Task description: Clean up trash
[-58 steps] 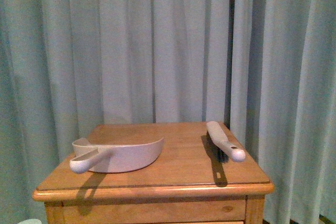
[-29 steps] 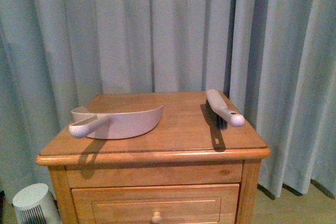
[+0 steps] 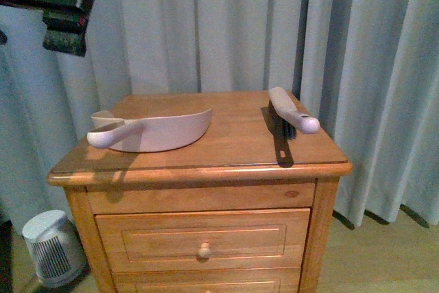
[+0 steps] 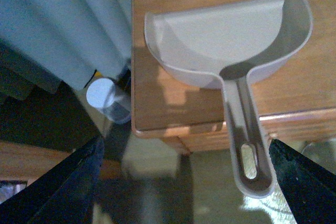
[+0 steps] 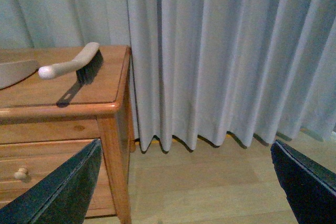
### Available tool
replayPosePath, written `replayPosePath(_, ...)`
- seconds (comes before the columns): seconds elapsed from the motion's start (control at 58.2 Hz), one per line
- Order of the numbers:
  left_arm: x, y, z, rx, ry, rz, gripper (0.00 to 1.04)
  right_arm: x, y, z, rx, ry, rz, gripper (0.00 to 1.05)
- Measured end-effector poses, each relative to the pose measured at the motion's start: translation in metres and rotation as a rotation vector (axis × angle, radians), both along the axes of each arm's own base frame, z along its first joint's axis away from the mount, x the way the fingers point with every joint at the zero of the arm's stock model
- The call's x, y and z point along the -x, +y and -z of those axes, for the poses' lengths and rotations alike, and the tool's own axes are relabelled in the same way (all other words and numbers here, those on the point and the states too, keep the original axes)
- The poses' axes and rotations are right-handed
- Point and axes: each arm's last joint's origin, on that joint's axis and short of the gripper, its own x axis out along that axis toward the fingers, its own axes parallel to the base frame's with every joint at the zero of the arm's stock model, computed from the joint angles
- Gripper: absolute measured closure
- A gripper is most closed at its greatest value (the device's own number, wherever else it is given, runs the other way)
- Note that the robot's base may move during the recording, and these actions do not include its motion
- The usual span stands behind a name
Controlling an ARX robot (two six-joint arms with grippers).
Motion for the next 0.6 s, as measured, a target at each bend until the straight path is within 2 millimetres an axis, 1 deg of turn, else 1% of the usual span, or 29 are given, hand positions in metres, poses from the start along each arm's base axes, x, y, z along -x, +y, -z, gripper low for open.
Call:
replayPosePath(0.069,-0.011,-0.007,0.01,-0.021,0.063,0.017,0.08,0.0,0.0,0.0,0.0,0.0,0.0,0.07)
replayPosePath(0.189,-0.027,-0.017,0.016,-0.011,0.103,0.022,0.08,0.0,0.0,0.0,0.0,0.0,0.0,0.07)
replayPosePath(0.413,-0.04,-0.028,0.029,0.0,0.144,0.018,0.08,0.0,0.0,0.0,0.0,0.0,0.0,0.07)
replayPosePath(0.602,-0.052,-0.03,0.044,0.0,0.175,0.0,0.08,0.0,0.0,0.0,0.0,0.0,0.0,0.07)
